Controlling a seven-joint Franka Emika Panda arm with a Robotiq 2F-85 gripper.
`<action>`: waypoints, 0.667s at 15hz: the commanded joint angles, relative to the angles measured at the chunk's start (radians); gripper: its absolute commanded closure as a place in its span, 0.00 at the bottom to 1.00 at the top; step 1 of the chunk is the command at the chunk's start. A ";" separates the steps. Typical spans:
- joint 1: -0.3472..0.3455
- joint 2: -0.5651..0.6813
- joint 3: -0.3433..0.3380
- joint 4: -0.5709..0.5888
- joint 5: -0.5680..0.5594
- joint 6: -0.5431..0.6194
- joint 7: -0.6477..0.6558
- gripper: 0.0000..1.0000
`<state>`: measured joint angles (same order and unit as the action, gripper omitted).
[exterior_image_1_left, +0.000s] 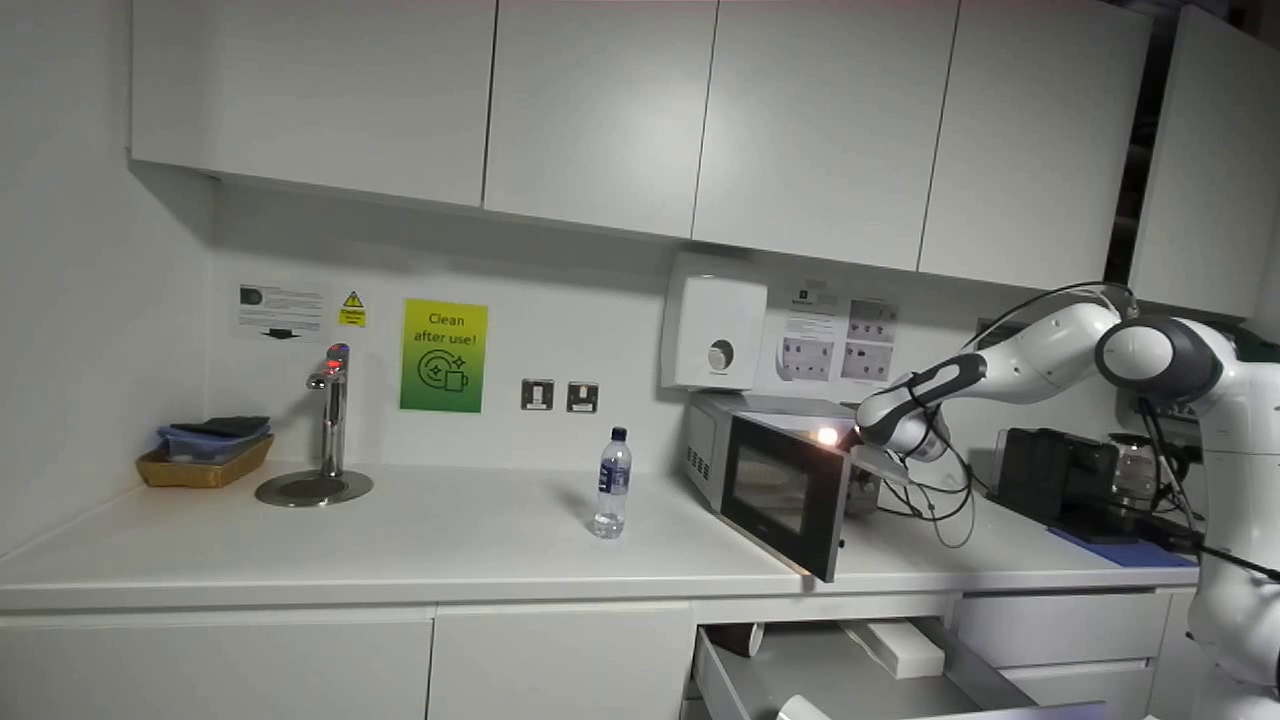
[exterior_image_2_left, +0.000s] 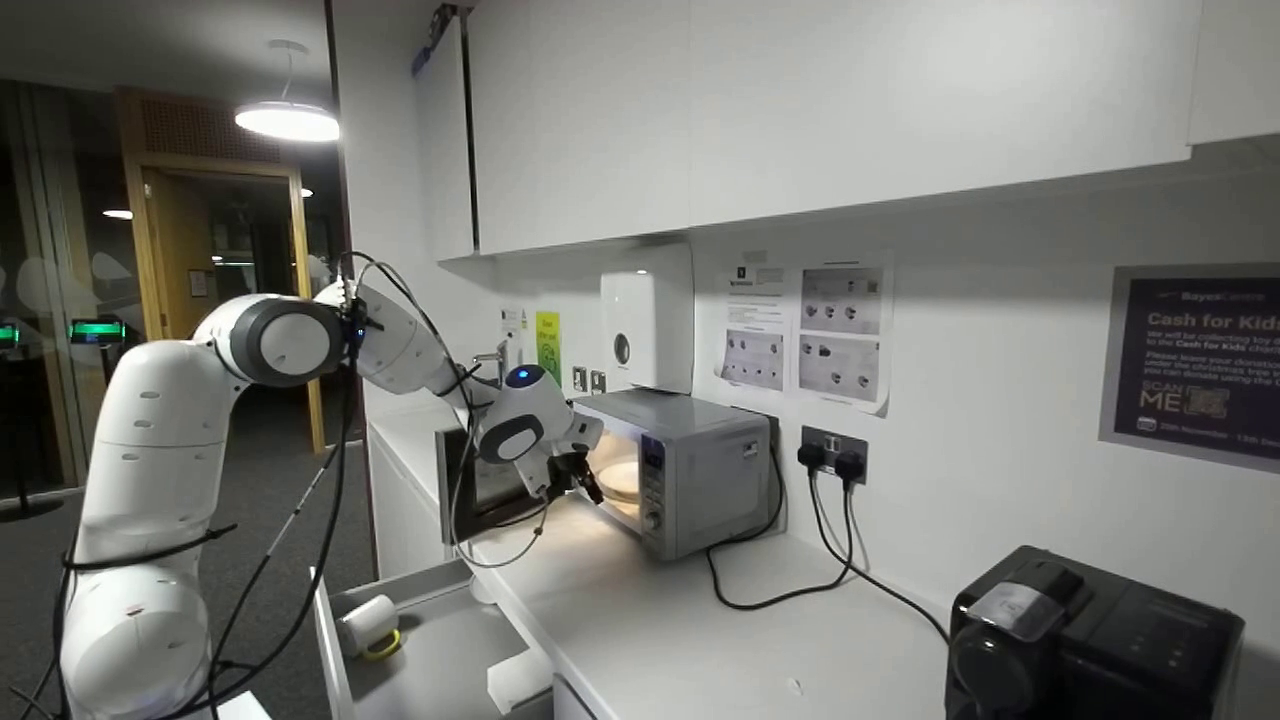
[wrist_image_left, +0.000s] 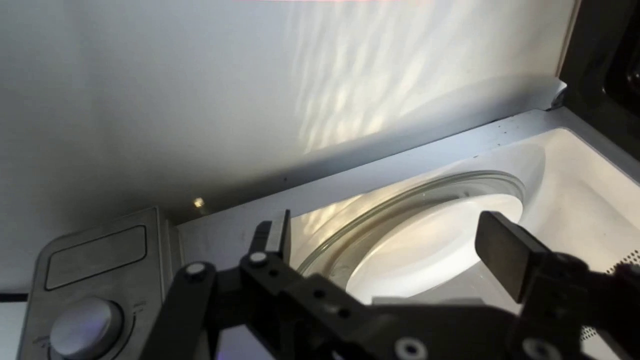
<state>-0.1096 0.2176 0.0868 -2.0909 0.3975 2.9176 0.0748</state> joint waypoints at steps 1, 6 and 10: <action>-0.040 0.036 0.040 0.034 0.051 0.034 -0.127 0.00; -0.089 0.069 0.103 0.074 0.150 0.046 -0.287 0.00; -0.140 0.096 0.173 0.117 0.251 0.063 -0.442 0.00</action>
<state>-0.1976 0.2801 0.1984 -2.0245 0.5775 2.9481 -0.2485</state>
